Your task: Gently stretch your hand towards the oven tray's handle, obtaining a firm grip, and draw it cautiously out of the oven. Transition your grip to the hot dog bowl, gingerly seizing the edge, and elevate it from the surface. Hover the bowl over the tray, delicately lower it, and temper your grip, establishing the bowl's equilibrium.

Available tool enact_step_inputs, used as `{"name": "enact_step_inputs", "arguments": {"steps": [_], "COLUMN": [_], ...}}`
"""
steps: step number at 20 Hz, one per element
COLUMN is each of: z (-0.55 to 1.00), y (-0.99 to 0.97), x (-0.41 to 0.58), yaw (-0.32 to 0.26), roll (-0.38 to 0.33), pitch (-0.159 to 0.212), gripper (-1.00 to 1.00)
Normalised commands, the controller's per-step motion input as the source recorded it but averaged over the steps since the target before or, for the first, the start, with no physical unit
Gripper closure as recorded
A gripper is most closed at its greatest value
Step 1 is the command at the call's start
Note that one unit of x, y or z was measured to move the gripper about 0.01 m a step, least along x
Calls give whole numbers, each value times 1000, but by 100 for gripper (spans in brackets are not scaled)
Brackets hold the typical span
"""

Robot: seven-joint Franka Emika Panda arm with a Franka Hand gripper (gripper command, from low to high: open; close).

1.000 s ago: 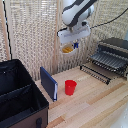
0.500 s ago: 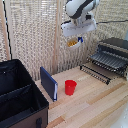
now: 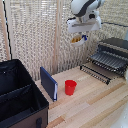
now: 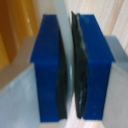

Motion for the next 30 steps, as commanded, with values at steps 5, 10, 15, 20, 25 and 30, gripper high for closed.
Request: {"name": "enact_step_inputs", "arguments": {"steps": [5, 10, 15, 20, 25, 30], "z": [0, -17, -99, -337, -279, -192], "y": [-673, -723, -729, -787, -494, -309], "x": [-194, -298, -336, -199, -20, 128], "yaw": [-192, -166, -161, -116, -45, 0], "roll": [0, 0, 0, 33, 39, 48], "pitch": [-60, -31, -41, -85, -111, -97], "gripper": [100, 100, 100, 100, 100, 100]}}
